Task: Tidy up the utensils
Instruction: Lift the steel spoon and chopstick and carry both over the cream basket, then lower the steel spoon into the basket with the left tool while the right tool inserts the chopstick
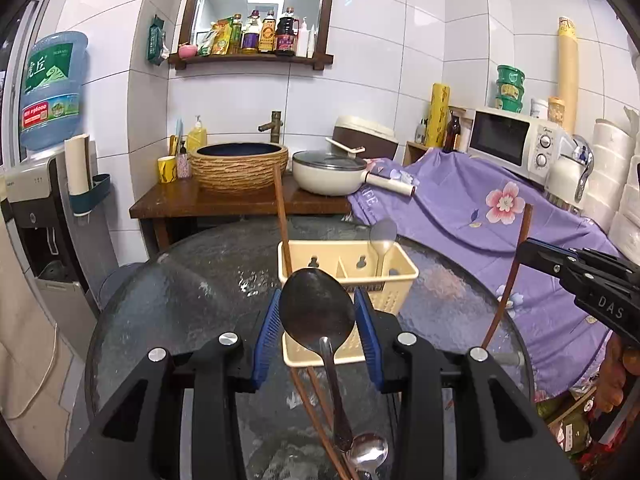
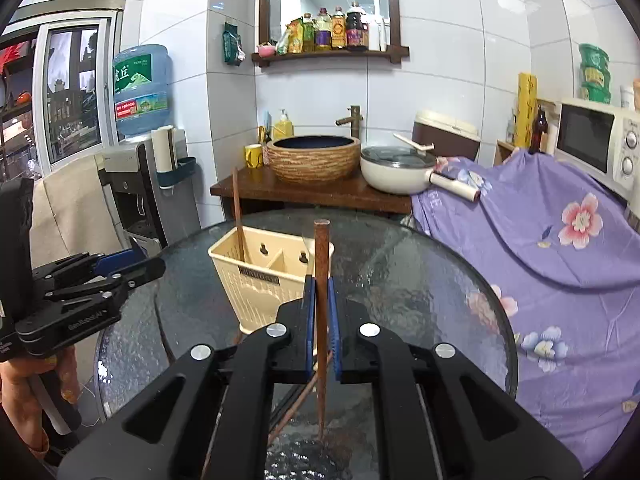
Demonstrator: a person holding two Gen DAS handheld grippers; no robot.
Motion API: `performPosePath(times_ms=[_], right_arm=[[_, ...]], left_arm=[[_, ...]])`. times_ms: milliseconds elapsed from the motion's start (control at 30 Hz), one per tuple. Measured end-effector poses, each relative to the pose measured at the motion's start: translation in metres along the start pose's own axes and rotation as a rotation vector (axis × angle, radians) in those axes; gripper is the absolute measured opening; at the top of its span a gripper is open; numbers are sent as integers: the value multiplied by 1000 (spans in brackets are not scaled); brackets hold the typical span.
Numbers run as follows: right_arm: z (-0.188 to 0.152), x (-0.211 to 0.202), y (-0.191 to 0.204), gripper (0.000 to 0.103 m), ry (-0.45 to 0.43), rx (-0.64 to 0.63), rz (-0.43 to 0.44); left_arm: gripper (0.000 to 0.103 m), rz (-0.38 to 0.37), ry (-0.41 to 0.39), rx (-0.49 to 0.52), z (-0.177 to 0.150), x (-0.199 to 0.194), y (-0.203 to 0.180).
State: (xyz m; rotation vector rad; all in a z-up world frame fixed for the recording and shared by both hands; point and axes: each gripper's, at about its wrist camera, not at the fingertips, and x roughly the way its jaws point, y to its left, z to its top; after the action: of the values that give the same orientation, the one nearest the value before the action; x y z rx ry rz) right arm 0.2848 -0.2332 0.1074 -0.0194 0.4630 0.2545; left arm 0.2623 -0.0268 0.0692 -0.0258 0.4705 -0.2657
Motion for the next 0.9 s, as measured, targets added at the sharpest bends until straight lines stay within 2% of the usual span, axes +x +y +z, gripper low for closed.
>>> performPosePath(times_ms=[100, 233, 400, 533, 700, 900], right_arm=[[18, -3, 2, 7, -19, 4, 26], [59, -14, 2, 7, -98, 32, 66], [112, -18, 6, 7, -197, 36, 58], [143, -4, 11, 7, -251, 53, 35], [143, 28, 15, 7, -232, 59, -2], [108, 70, 11, 7, -163, 73, -30]], left_arm=[[37, -3, -22, -6, 17, 1, 1], [37, 1, -64, -25, 48, 3, 4], [37, 28, -146, -30, 100, 13, 4], [37, 63, -181, -36, 123, 31, 4], [37, 91, -180, -13, 121, 60, 1], [37, 84, -124, -19, 87, 89, 6]])
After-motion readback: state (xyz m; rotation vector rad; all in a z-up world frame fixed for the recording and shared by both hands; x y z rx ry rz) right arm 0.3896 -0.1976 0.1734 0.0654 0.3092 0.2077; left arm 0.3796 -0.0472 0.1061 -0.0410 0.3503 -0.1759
